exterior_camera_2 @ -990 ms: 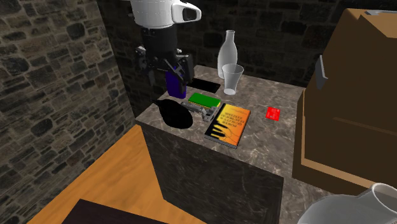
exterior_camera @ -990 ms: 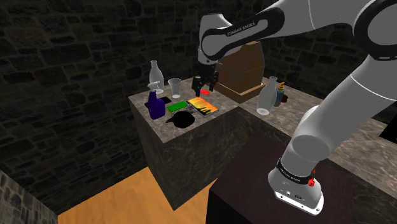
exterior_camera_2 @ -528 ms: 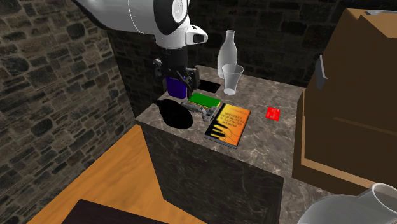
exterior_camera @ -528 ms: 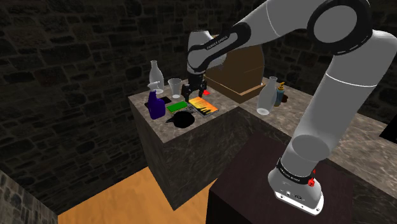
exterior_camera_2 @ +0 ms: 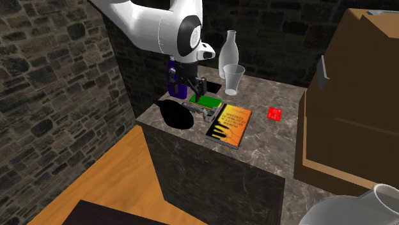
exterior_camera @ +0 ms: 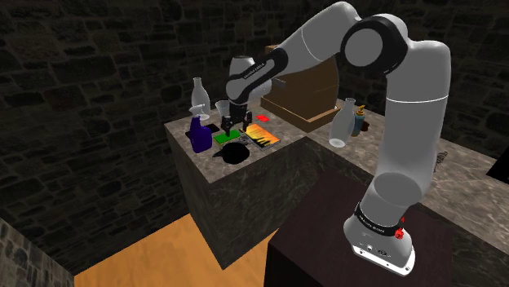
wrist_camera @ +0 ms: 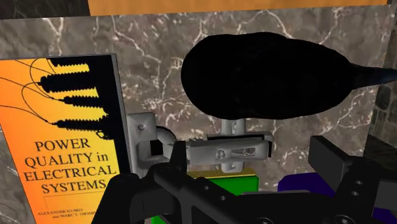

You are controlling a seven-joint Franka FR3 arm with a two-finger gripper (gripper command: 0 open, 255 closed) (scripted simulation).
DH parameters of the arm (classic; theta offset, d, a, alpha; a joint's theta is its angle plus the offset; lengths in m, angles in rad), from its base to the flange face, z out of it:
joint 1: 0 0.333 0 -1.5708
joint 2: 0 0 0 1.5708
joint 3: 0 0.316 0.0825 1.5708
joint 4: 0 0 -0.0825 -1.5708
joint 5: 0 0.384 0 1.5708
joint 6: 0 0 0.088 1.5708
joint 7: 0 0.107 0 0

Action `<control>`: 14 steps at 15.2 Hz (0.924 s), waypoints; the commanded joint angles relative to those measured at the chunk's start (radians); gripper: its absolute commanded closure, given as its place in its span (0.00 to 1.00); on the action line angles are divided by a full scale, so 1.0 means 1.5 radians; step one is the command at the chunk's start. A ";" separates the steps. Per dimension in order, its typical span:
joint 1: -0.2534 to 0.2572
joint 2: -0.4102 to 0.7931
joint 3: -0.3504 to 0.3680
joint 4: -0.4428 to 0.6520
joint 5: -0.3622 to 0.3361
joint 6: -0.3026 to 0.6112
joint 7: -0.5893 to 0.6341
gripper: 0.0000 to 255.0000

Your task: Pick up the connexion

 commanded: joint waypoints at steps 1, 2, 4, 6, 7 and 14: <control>-0.002 0.056 0.000 0.051 0.005 0.008 0.000 0.00; -0.003 0.082 0.000 0.076 0.007 0.010 0.001 0.00; -0.004 0.135 0.000 0.128 0.012 0.013 0.003 0.00; -0.006 0.189 0.001 0.186 0.016 0.012 0.005 0.00; -0.006 0.205 0.001 0.203 0.017 0.011 0.006 0.00; -0.007 0.244 0.002 0.201 0.019 0.053 0.000 0.00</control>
